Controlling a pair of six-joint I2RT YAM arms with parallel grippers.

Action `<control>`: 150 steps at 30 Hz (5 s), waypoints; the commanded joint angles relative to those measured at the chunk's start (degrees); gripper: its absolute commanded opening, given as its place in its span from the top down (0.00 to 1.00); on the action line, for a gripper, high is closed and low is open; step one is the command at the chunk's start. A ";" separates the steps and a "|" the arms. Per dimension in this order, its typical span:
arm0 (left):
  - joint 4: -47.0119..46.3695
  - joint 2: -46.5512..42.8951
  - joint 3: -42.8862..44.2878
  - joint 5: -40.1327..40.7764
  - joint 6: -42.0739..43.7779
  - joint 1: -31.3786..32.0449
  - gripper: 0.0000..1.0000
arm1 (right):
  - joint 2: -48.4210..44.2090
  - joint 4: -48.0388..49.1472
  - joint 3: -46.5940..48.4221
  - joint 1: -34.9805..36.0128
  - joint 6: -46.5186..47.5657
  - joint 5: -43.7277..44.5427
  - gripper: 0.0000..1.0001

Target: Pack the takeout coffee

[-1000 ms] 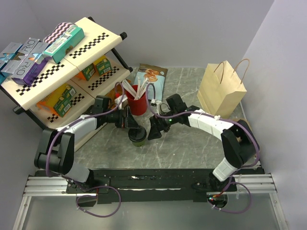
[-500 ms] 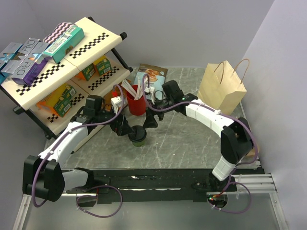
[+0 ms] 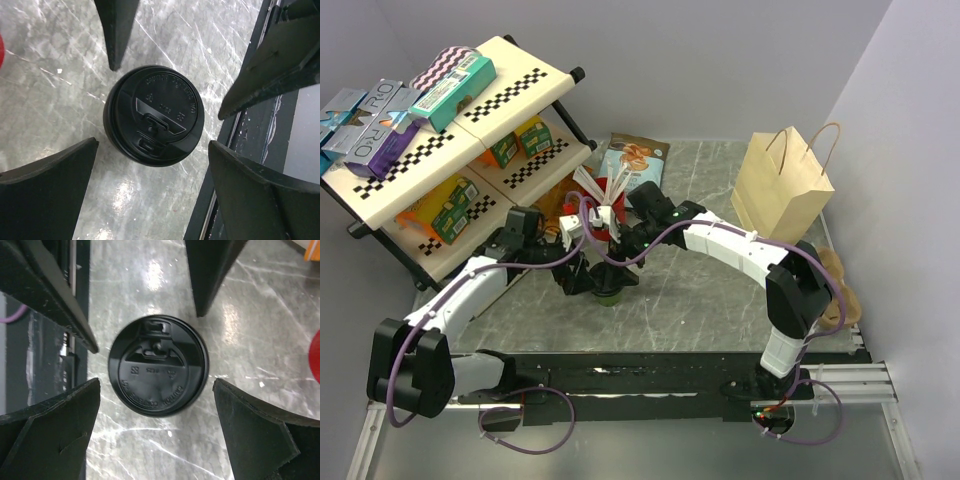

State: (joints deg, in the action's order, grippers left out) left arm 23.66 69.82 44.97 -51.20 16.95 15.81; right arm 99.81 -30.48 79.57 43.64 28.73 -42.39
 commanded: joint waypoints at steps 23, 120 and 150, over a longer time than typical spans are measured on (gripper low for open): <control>-12.14 3.56 -4.45 6.02 -3.67 5.72 0.09 | 1.17 3.23 -3.02 4.44 5.11 5.39 0.00; -7.04 -6.28 0.38 8.84 -6.14 9.32 0.02 | -3.22 5.17 -15.32 -2.24 30.97 11.91 0.30; 3.50 4.36 9.17 7.61 5.55 14.33 0.01 | -8.41 37.23 -27.54 -5.05 -5.69 -13.60 0.40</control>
State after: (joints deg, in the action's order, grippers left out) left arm 24.34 73.80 52.16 -43.59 21.37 29.82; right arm 93.10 -6.46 54.22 38.83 28.47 -51.77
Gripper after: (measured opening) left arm 0.994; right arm 0.628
